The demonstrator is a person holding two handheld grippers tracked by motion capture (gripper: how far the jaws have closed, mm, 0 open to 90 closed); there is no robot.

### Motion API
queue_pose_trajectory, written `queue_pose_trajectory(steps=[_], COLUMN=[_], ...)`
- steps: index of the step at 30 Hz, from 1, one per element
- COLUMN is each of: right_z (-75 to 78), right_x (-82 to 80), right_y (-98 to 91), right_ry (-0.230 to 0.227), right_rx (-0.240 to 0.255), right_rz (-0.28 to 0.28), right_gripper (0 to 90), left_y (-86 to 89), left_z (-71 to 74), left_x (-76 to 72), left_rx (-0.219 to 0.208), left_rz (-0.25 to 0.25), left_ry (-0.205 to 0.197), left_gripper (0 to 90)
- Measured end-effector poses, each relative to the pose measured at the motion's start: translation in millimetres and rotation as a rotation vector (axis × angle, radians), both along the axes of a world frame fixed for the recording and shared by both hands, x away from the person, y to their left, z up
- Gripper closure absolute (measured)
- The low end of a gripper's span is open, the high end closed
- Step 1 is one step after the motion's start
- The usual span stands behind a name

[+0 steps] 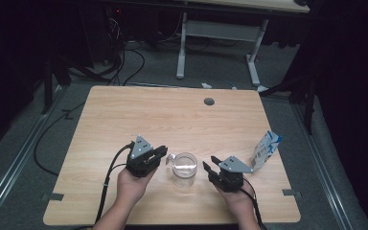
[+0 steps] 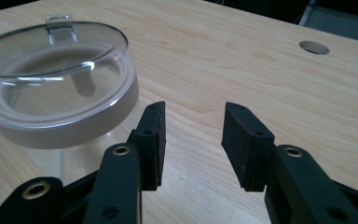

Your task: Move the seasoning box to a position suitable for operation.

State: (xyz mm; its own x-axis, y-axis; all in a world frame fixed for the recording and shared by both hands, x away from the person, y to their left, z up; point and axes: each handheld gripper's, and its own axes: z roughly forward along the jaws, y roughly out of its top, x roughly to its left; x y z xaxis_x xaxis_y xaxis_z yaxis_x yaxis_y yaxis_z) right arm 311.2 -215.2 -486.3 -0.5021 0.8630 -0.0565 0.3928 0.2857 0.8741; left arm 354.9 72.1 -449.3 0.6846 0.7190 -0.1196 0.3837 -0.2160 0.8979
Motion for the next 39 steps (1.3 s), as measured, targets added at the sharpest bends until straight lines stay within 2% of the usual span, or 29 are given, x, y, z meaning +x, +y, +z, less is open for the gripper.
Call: queue_pose_trajectory(steps=[3, 6, 8, 11, 16, 20, 25, 26, 39], right_z=[-1.0, -3.3, -6.3, -7.4, -7.3, -5.7, -4.4, -4.1, -1.5], right_x=[-1.3, -3.0, -4.2, -4.8, -5.8, -8.4, -9.6, -10.0, -12.4], right_y=[0.1, 0.9, 1.8, 2.4, 3.2, 4.3, 5.1, 5.2, 8.3], right_ry=[-0.01, -0.003, 0.01, 0.025, 0.026, 0.007, 0.005, 0.004, 0.005], right_rx=[0.005, 0.003, -0.002, 0.001, 0.002, -0.011, -0.014, -0.016, 0.002], right_rz=[0.009, 0.016, 0.027, 0.035, 0.042, 0.047, 0.053, 0.051, 0.068], right_gripper=[61.7, 65.9, 71.5, 75.0, 78.7, 87.8, 89.7, 89.7, 89.6], left_y=[-3.4, -6.3, -8.9, -12.7, -16.4, -18.0, -18.3, -18.3, -18.6], left_z=[-0.3, -1.2, -2.2, -3.9, -7.1, -8.6, -9.1, -9.2, -11.6], left_x=[1.0, 0.9, 0.3, 0.0, 0.1, -0.7, -1.3, -1.7, -4.9], left_rx=[-0.007, -0.007, -0.011, -0.009, -0.013, -0.006, 0.003, 0.016, 0.012], left_rz=[0.0, 0.0, -0.004, -0.008, -0.007, -0.006, -0.001, 0.002, 0.006], left_ry=[0.007, -0.002, -0.005, -0.007, -0.005, -0.012, -0.021, -0.024, -0.045], left_gripper=[86.7, 88.4, 89.8, 89.9, 89.9, 89.9, 89.9, 89.9, 90.0])
